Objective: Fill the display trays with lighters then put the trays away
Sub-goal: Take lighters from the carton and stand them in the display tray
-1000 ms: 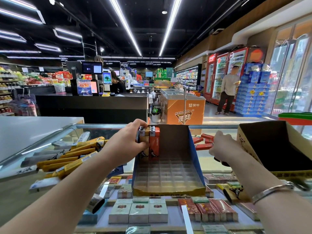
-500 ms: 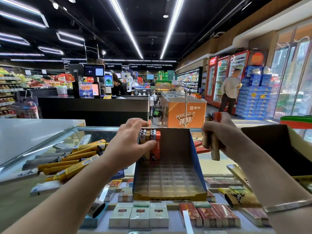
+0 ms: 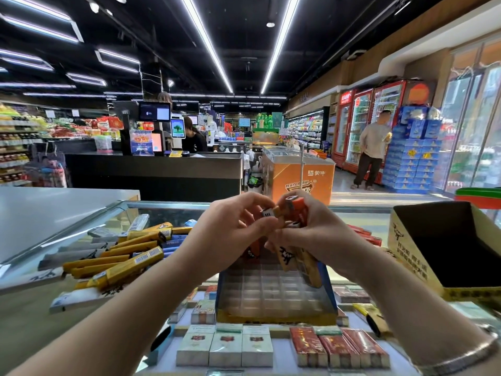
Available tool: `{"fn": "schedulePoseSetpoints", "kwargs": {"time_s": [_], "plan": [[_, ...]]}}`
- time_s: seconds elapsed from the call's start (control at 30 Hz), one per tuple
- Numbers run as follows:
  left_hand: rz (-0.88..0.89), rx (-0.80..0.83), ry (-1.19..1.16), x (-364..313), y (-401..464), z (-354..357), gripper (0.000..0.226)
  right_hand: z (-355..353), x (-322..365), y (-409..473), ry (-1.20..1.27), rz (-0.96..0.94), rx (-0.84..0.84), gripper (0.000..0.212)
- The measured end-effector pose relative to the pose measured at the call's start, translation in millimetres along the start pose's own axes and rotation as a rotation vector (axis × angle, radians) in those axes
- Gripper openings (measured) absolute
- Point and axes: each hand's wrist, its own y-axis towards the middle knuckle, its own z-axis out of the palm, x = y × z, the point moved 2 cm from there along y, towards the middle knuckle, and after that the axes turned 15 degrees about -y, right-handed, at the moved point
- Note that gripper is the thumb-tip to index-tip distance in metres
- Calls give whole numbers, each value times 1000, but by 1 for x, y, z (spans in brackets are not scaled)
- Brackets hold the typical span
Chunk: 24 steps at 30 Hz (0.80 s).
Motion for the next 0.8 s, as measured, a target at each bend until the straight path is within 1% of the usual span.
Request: {"fn": "schedulePoseSetpoints", "kwargs": {"time_s": [0.07,0.17,0.2,0.27,0.33,0.37,0.43,0.53,0.8], "plan": [[-26,-11,-49,3,0,-2,14,1,1,1,-34,-14,-19,34],[-36,-18,-109,6,2,-4,16,0,1,2,-109,-34,-93,17],[-23,-37,-126,5,3,-7,18,-1,1,3,-115,-30,-132,15],[4,-119,-145,3,7,-18,25,-6,0,3,-51,4,-210,17],[21,-199,-127,2,10,-29,29,-12,-2,3,96,62,-263,16],[24,-213,-102,3,10,-33,30,-15,-4,2,136,92,-289,15],[18,-175,-22,5,9,-36,31,-20,-9,1,153,153,-326,17],[18,-60,108,8,6,-32,32,-22,-14,1,187,201,-333,21],[59,47,361,11,4,-32,24,-20,-15,3,194,196,-308,19]]}}
